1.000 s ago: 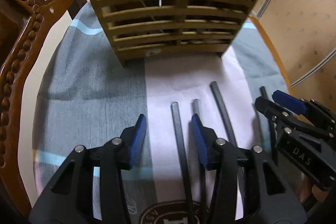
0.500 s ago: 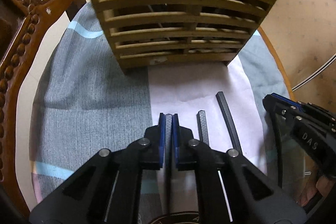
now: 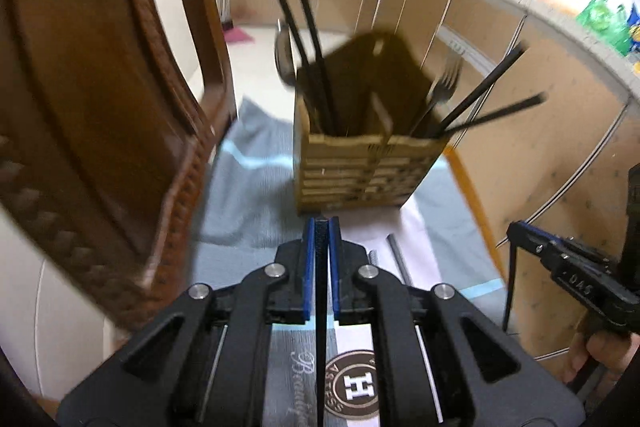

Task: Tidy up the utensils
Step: 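Lift the chopsticks with both tools and carry them to the wooden holder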

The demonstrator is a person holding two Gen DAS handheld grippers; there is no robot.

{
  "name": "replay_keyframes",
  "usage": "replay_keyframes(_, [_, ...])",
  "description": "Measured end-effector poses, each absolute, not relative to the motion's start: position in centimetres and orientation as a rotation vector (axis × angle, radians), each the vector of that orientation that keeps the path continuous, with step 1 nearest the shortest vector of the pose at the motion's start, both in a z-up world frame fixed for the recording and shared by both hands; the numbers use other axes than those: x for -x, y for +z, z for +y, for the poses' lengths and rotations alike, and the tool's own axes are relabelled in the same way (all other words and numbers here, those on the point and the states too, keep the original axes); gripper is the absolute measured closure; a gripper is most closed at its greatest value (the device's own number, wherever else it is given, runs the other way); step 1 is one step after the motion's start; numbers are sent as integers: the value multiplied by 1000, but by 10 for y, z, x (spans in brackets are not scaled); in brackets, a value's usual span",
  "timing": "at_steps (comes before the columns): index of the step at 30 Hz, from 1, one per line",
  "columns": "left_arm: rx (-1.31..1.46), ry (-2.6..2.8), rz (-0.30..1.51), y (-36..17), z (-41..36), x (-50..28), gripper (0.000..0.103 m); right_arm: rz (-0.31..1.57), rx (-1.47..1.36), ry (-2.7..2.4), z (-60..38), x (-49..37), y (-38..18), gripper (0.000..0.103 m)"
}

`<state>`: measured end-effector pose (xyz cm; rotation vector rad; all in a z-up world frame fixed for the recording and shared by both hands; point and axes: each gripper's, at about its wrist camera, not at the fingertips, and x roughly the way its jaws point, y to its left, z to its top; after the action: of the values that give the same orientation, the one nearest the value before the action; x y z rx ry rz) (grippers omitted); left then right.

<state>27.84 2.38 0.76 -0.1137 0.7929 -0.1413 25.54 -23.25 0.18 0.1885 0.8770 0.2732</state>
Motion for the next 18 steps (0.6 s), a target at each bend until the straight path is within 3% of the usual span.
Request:
replay_keyframes(6, [101,-167,691,56,22,-237,97,784,-178,288,-233,-220,42,96])
replay_keyframes(18, [109,-168,615,83,41,-193,97,672,-156,265,-230,-181,92,96])
